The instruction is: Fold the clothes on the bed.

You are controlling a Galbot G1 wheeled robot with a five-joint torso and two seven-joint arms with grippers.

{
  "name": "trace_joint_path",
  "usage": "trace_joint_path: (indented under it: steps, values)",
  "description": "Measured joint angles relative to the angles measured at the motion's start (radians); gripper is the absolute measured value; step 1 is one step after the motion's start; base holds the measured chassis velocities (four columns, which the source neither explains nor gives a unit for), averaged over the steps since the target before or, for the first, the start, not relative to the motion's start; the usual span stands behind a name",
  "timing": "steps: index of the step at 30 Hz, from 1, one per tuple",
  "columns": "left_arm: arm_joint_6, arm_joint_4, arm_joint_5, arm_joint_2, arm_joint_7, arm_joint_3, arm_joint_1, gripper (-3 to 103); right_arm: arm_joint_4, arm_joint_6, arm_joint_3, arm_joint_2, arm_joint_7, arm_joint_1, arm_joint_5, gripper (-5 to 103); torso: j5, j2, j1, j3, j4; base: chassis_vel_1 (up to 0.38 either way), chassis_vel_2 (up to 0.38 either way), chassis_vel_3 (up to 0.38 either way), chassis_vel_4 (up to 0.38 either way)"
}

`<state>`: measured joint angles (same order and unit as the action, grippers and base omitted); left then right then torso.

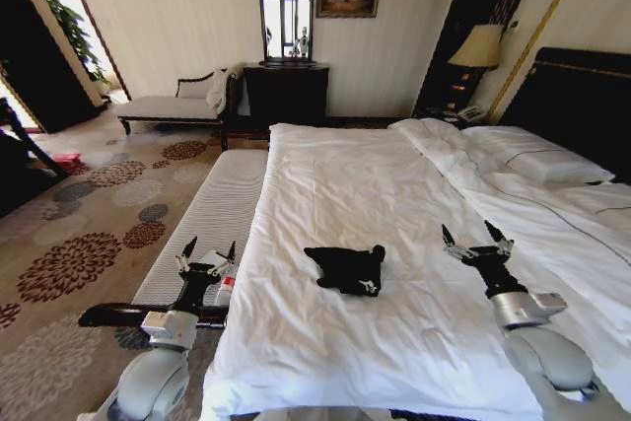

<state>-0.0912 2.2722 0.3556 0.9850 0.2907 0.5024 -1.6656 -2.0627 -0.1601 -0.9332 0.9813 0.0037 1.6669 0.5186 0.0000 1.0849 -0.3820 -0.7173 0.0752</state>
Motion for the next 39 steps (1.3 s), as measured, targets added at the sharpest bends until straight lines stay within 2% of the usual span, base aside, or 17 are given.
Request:
trace_joint_path:
  steps: [39]
  values:
    - [0.0,0.0,0.0,0.0,0.0,0.0,0.0,100,0.0,0.0,0.0,0.0,0.0,0.0,0.0,100,0.0,0.0,0.0,0.0,0.0,0.0,0.0,0.0,0.0]
